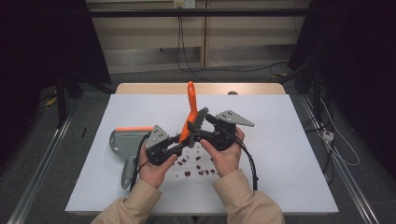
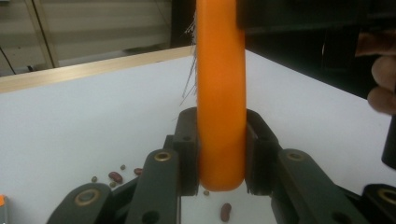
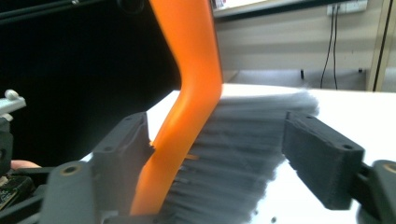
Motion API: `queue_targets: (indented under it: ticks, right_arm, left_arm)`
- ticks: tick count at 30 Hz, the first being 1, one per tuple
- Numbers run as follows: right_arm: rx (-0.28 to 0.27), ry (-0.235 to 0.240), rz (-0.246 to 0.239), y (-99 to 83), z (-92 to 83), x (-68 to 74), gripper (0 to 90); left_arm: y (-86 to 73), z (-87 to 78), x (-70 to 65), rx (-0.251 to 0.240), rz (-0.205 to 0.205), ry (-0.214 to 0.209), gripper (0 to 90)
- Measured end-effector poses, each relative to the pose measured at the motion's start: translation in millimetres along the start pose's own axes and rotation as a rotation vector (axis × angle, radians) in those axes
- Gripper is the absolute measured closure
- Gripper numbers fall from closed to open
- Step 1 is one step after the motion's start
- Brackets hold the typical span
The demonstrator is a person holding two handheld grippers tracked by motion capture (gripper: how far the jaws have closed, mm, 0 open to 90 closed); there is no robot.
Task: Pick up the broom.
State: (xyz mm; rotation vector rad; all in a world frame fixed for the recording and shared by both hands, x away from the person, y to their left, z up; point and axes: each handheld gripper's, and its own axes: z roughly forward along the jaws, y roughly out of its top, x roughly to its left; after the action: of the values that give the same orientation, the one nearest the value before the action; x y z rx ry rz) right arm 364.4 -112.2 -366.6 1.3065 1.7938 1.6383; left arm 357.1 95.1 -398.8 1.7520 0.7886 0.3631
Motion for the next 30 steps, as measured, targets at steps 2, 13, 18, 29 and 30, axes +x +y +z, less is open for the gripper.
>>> queue_targets:
  ticks: [2, 13, 18, 29, 30]
  right_arm:
    - [0.008, 0.002, 0.041, -4.8, 4.9, 5.1, 19.8]
    - [0.041, -0.081, 0.078, -12.8, 17.7, 16.9, 33.0]
    - [0.063, -0.051, 0.135, -10.9, 14.9, 14.4, 43.7]
    - [0.093, -0.027, 0.262, -5.9, 11.3, 14.1, 68.3]
    - [0.085, -0.025, 0.242, -5.5, 11.3, 13.7, 69.4]
  left_arm:
    - [0.1, 0.4, -1.2, -0.002, 0.002, 0.001, 70.8]
    - [1.4, -2.3, -11.2, -0.042, 0.075, -0.012, 68.8]
    - [0.7, 0.1, -15.3, -0.031, 0.103, 0.002, 66.1]
    - [-1.0, 7.9, -18.6, -0.017, 0.122, 0.014, 53.5]
    - [-0.2, 7.1, -16.1, -0.018, 0.122, 0.003, 52.5]
